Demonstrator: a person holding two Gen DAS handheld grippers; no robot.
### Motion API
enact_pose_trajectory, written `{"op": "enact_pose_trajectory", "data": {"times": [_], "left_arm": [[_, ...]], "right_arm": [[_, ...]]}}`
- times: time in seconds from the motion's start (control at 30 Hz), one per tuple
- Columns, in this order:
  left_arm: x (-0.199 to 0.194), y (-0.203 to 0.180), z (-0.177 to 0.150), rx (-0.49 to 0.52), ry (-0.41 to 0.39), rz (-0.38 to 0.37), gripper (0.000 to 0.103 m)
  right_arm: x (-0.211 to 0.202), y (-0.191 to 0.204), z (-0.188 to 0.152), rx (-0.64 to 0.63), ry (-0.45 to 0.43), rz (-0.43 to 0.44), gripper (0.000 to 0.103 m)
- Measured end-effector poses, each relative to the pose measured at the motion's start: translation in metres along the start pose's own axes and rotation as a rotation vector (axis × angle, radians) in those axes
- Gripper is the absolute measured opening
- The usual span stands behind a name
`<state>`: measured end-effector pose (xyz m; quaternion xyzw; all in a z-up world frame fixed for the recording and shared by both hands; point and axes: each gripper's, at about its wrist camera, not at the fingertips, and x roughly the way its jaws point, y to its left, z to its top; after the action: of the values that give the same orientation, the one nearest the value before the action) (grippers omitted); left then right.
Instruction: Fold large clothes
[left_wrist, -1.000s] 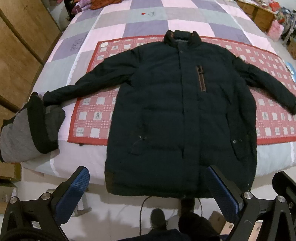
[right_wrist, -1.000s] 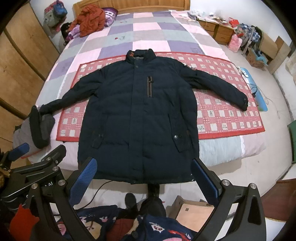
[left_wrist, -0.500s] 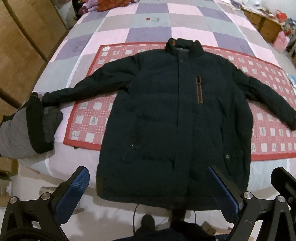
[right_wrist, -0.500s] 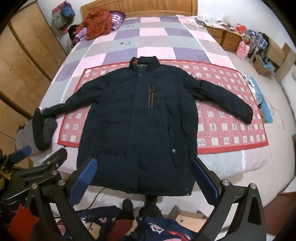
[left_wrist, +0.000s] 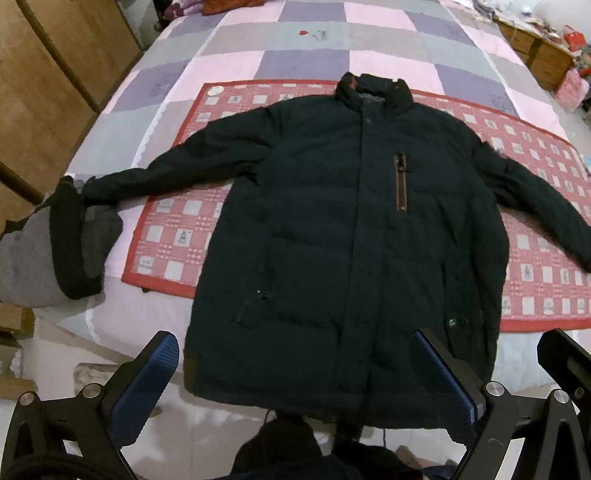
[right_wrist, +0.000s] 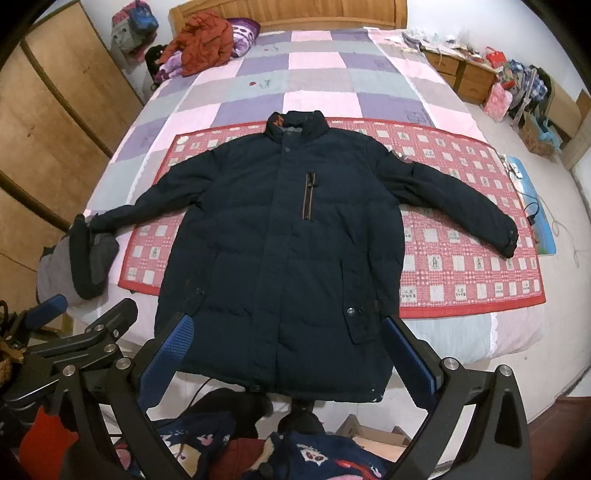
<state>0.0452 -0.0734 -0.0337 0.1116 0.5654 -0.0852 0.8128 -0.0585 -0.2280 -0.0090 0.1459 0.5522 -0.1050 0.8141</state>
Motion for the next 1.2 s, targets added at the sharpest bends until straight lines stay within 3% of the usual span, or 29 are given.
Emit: {"op": "enact_pose_trajectory", "data": {"times": [0.4,0.6,0.73,0.87,0.97,1.07,1.2], "left_arm": [[0.029,0.016,0.039,0.053,0.003,-0.057,0.102],[0.069,0.033,0.059,0.116,-0.001,-0.075,0.102],[0.117,0.037,0.063,0.146,0.006,-0.116,0.102],[0.182,0.025,0.06,0.164,0.022,-0.156,0.102],[0.228,0.015,0.061,0.151,-0.002,-0.198,0.102],[0.288,0.004,0.074,0.14,-0.017,-0.163,0.102],[0.361,-0.009,0.116,0.134,-0.073,-0.122,0.102]], "right_arm": [[0.028,0.023,0.034,0.043,-0.011,-0.041,0.103],[0.065,0.048,0.041,0.009,-0.124,-0.062,0.103],[0.111,0.053,0.039,-0.005,-0.164,-0.06,0.103],[0.177,0.039,0.039,-0.021,-0.128,-0.04,0.103],[0.233,0.026,0.045,-0.128,-0.163,-0.094,0.103],[0.292,0.003,0.066,-0.217,-0.204,-0.13,0.103],[0.374,-0.029,0.117,-0.261,-0.24,-0.148,0.103]]}}
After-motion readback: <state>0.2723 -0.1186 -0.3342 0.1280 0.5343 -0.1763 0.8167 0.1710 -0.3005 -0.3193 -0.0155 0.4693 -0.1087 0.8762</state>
